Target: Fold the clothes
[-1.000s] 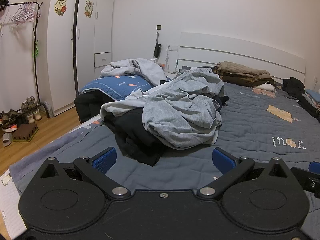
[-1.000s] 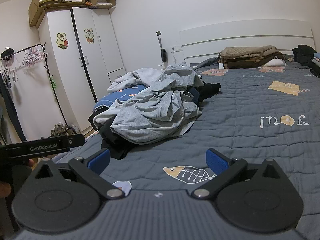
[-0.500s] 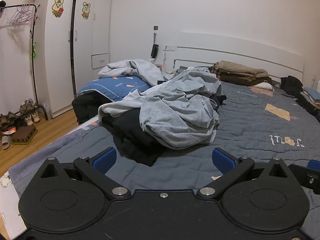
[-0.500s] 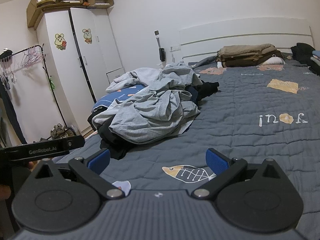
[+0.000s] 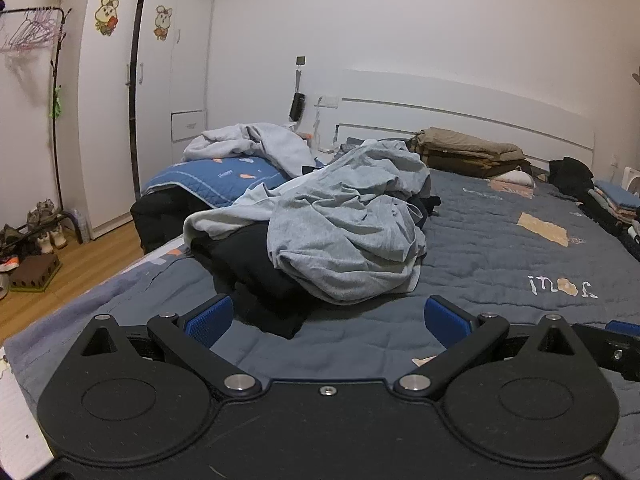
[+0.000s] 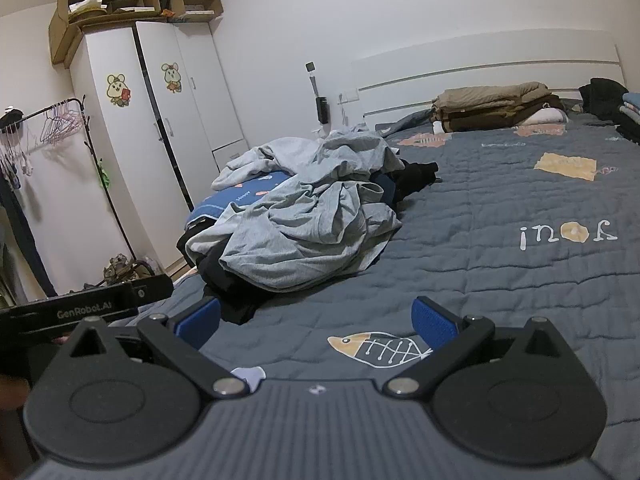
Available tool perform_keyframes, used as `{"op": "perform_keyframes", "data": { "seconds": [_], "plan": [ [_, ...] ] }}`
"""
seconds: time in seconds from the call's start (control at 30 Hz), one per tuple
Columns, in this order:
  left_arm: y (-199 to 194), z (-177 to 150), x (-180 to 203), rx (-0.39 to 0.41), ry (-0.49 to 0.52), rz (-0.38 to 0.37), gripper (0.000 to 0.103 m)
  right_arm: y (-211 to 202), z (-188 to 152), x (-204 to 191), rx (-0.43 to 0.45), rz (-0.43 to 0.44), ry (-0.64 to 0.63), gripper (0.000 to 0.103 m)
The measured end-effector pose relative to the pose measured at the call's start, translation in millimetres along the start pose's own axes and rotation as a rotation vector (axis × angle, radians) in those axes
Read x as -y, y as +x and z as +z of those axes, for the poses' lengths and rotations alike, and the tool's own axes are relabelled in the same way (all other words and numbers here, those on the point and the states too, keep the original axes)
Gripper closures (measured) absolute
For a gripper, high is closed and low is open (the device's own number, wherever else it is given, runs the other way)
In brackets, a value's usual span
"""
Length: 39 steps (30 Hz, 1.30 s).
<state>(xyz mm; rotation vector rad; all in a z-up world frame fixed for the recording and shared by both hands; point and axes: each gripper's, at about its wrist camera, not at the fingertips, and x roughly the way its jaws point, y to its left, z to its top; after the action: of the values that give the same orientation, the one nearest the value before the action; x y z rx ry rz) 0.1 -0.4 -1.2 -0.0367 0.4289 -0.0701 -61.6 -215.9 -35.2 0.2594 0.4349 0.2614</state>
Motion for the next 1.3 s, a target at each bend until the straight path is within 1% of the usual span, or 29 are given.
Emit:
{"op": "perform_keyframes", "data": {
  "seconds": [0.13,0.3,0.37,0.57,0.67,0.7,0.77,0.83,0.9,0.93,0.97,1.1,1.2,1.3],
  "plan": [
    [1,0,-3,-0.01,-0.017,-0.002,0.0,2,2,0,-0.004,0.006,0.002,0.001],
    [3,3,-5,-0.008,-0.005,-0.007,0.002,6,5,0,-0.009,0.017,0.005,0.001],
    [3,4,-7,0.005,0.001,0.0,0.002,11,7,0,-0.009,0.019,0.001,0.001],
    [14,15,-24,0.029,-0.012,-0.008,0.002,35,16,-5,0.004,0.049,-0.103,0.002],
    [26,20,-33,0.034,-0.025,-0.032,0.002,58,21,-7,0.002,0.069,-0.128,0.002],
    [31,21,-34,0.037,-0.021,-0.041,0.005,66,23,-8,0.0,0.074,-0.131,0.002],
    [40,22,-37,0.043,-0.011,-0.051,0.008,83,25,-8,-0.006,0.084,-0.137,0.002],
    [48,23,-39,0.045,-0.009,-0.052,0.009,102,28,-10,-0.014,0.092,-0.14,0.003],
    [53,23,-43,0.044,-0.02,-0.061,0.018,121,30,-12,-0.026,0.104,-0.142,0.004],
    [55,23,-46,0.041,-0.026,-0.067,0.02,131,30,-14,-0.035,0.114,-0.147,0.004],
    [58,24,-49,0.039,-0.035,-0.065,0.02,142,30,-16,-0.044,0.126,-0.152,0.004],
    [69,27,-69,0.026,-0.123,-0.056,0.02,184,26,-28,-0.069,0.178,-0.192,0.006],
    [75,30,-82,0.026,-0.213,-0.001,0.017,216,20,-40,-0.095,0.179,-0.238,0.005],
    [78,32,-91,0.011,-0.277,-0.039,0.016,240,17,-52,-0.114,0.195,-0.273,0.005]
  ]
}}
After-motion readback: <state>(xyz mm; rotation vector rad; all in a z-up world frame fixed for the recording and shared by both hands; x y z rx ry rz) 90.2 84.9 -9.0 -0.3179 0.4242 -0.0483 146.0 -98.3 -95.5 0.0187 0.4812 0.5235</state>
